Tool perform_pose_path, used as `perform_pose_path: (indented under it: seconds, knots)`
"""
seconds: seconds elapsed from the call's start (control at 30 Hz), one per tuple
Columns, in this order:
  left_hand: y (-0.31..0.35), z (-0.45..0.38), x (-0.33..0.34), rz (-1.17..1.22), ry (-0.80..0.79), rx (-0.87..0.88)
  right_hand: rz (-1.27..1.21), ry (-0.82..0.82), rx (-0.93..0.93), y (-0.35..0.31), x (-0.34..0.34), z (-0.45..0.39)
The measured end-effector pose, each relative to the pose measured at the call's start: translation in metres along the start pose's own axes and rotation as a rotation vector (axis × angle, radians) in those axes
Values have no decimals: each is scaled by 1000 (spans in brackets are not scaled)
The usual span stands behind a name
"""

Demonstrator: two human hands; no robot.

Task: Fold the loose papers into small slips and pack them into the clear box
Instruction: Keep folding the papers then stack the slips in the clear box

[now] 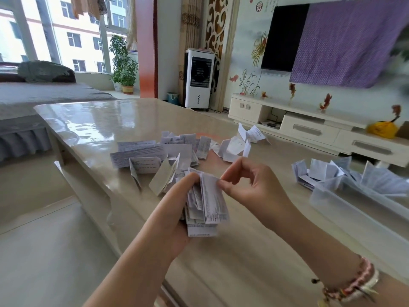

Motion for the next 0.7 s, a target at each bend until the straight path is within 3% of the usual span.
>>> perform_pose_path:
  seconds: [0.17, 0.4, 0.47, 0.57, 0.63, 0.7]
  knots:
    - [-2, -9, 3, -84, -33, -5, 84, 124, 23, 6, -2, 1]
    - [4, -15, 1, -126, -35, 14, 199, 115, 43, -2, 0, -2]
    - [5, -19, -2, -114, -17, 3, 161, 84, 95, 5, -3, -11]
    - [3, -28, -6, -104, 5, -46, 0, 168, 204, 43, -30, -39]
    - [2, -34, -7, -103, 10, -65, 146, 209, 336, 83, -51, -63]
    - [2, -39, -10, -84, 25, -68, 274, 151, 475, 123, -58, -81]
Point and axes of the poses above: each hand's wrist, its own z-axis away from the middle knuckle, its own x-axis out of the palm, y = z × x, the point moved 10 cm from there along -z, towards the middle knuckle, and after that the axes turned 9 degrees about -y, right-handed, at the moved point
